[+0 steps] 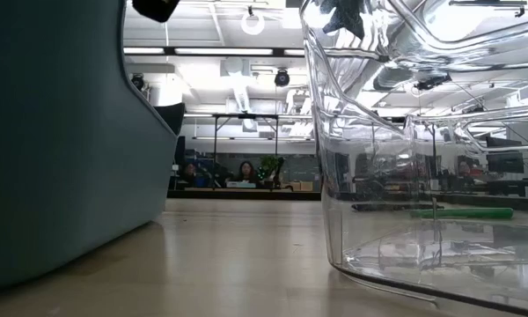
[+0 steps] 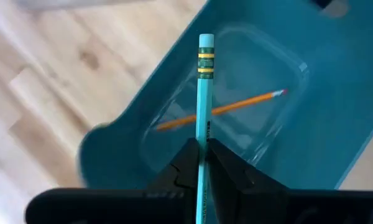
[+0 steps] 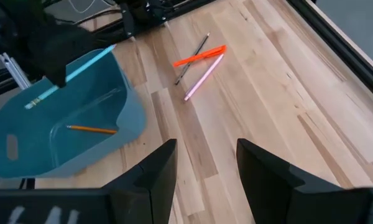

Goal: Sort pens & pencils
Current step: Put the light blue pencil into the blue bin, then put the dark blue pencil into the blue bin

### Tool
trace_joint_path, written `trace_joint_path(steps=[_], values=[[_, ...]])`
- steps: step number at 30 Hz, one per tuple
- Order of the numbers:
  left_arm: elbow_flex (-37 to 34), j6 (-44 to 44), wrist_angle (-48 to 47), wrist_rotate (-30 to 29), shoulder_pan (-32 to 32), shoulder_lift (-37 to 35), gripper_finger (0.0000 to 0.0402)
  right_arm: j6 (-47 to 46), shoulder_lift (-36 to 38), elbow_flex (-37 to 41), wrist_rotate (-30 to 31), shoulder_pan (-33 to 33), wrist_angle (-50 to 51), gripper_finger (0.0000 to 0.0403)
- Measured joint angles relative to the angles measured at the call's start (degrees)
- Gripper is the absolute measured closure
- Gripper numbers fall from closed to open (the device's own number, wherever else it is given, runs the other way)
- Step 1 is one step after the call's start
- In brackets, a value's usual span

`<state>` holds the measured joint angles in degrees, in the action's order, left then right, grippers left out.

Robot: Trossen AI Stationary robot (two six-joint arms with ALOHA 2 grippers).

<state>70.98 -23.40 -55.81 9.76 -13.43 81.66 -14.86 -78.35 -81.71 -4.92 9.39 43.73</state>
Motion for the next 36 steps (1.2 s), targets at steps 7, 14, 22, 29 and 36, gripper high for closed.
trace_joint_path(steps=[7,14,22,29,36], values=[[-0.1,0.9,2.7,1.6,-3.3,6.0,0.0387,0.9,0.0,0.0,-0.2,0.0,2.7,0.0245],[0.1,2.4,7.9,2.7,-3.9,8.0,0.0387,1.9,0.0,0.0,-0.5,0.0,6.0,0.0245],[0.0,4.2,4.9,2.9,-3.9,8.6,0.0381,2.5,0.0,0.0,-2.3,0.0,6.4,0.0245],[0.0,5.8,4.7,2.6,-3.9,8.6,0.0312,3.0,0.0,0.0,-2.7,0.0,6.4,0.0245],[5.5,3.5,-5.1,-8.9,-2.7,7.7,0.0283,3.2,0.0,0.0,-2.7,0.0,6.4,0.0245]])
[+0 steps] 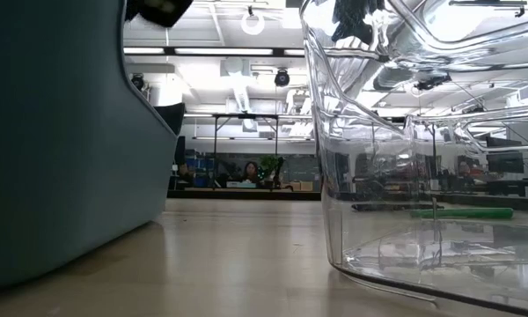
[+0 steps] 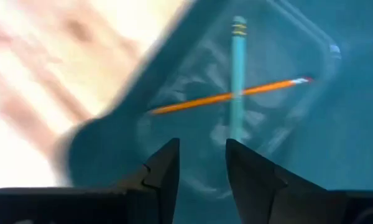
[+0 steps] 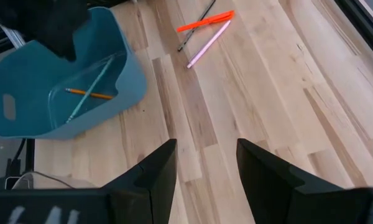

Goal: Sort pens & pencils
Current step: Put the dark blue pencil into the blue bin

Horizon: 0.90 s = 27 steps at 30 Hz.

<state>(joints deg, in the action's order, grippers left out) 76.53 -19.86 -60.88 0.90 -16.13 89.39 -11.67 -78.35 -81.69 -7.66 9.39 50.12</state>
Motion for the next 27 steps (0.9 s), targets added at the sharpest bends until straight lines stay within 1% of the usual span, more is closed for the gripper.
trace_joint_path(steps=[3,6,9,14,19,21,25,27], values=[[4.6,-1.6,-3.2,-1.9,3.0,-1.9,0.0282,0.2,0.0,0.0,0.0,0.0,-0.1,0.0245],[7.5,-2.5,-5.1,-2.0,8.1,-4.5,0.0282,0.4,0.0,0.0,0.0,0.0,-0.2,0.0245],[8.0,-4.7,-7.5,-1.8,14.5,-7.4,0.0282,0.8,0.0,0.0,0.0,0.0,-0.1,0.0245],[7.4,-12.4,-16.2,-1.6,24.6,-9.6,0.0282,1.2,0.0,0.0,0.0,0.0,0.2,0.0245],[2.3,-22.2,-17.7,0.1,32.6,-10.9,0.0282,0.1,0.0,0.0,0.7,0.0,0.2,0.0245],[-1.2,-26.0,-17.0,1.1,35.3,-11.0,0.0282,-0.6,0.0,0.0,1.1,0.0,-0.1,0.0245],[-9.2,-31.7,-14.6,4.8,39.8,-11.0,0.0282,-3.4,0.0,0.0,1.2,0.0,-1.6,0.0245],[-13.0,-33.6,-13.2,5.1,41.2,-10.9,0.0282,-4.7,0.0,0.0,1.6,0.0,-2.4,0.0245]])
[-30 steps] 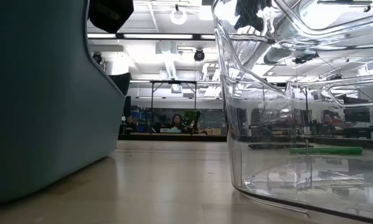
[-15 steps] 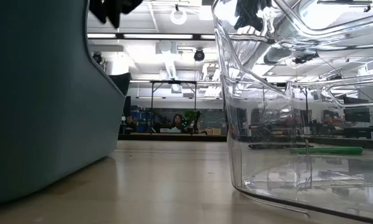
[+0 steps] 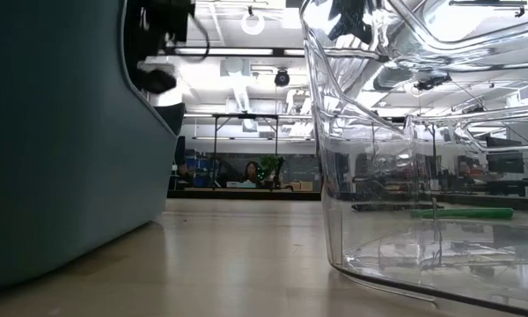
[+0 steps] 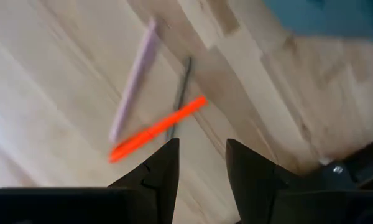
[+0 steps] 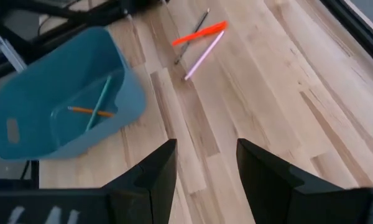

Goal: Sort pens & pencils
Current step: Put the dark blue pencil into the blue bin

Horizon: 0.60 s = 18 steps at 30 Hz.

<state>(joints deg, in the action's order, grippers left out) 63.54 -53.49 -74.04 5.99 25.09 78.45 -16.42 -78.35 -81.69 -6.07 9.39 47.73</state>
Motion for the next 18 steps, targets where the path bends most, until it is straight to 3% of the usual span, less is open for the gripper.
trace_joint_path(steps=[8,18], values=[[-11.3,-5.7,10.7,-0.8,1.6,-2.2,0.0285,-3.4,0.0,0.0,4.1,0.0,-3.1,0.0245],[-18.1,-8.7,15.7,-2.2,1.6,-2.5,0.0329,-4.3,0.0,0.0,5.0,0.0,-2.7,0.0245]])
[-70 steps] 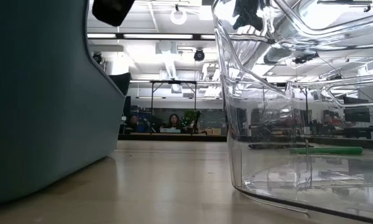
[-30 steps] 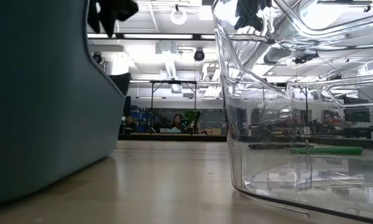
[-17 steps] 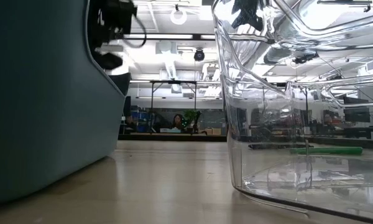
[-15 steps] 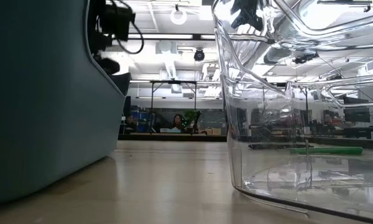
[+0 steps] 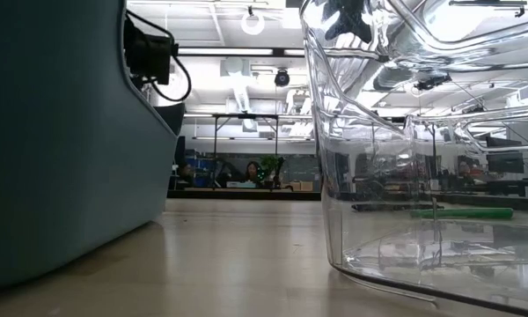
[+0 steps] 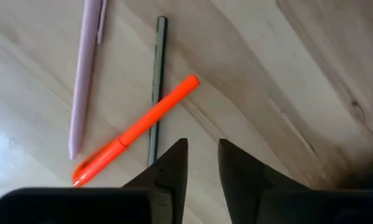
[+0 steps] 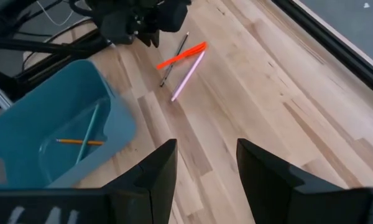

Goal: Sort pens & pencils
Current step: Put the dark blue pencil into the blue bin

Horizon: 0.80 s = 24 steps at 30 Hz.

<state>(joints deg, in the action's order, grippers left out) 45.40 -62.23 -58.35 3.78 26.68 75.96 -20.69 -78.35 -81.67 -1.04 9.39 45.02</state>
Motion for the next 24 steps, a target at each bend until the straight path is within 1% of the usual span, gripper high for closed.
trace_joint_path(steps=[4,9,14,18,24], values=[[-0.7,1.9,3.1,-0.6,0.0,0.0,0.0338,-0.3,0.0,0.0,-1.5,0.4,0.2,0.0245],[-2.1,2.8,6.5,-1.4,0.7,0.0,0.0336,-0.5,0.0,0.0,-2.2,0.4,0.2,0.0245],[-4.5,4.0,6.3,-1.3,6.1,0.0,0.0328,-0.3,0.0,0.0,-2.3,0.4,0.2,0.0245],[-4.7,3.6,6.9,-0.9,10.7,0.0,0.0326,-0.5,0.0,0.0,-2.3,0.4,0.2,0.0245],[-4.3,1.9,9.7,0.3,13.1,0.0,0.033,-1.3,0.0,0.0,-2.2,1.3,0.2,0.0245]])
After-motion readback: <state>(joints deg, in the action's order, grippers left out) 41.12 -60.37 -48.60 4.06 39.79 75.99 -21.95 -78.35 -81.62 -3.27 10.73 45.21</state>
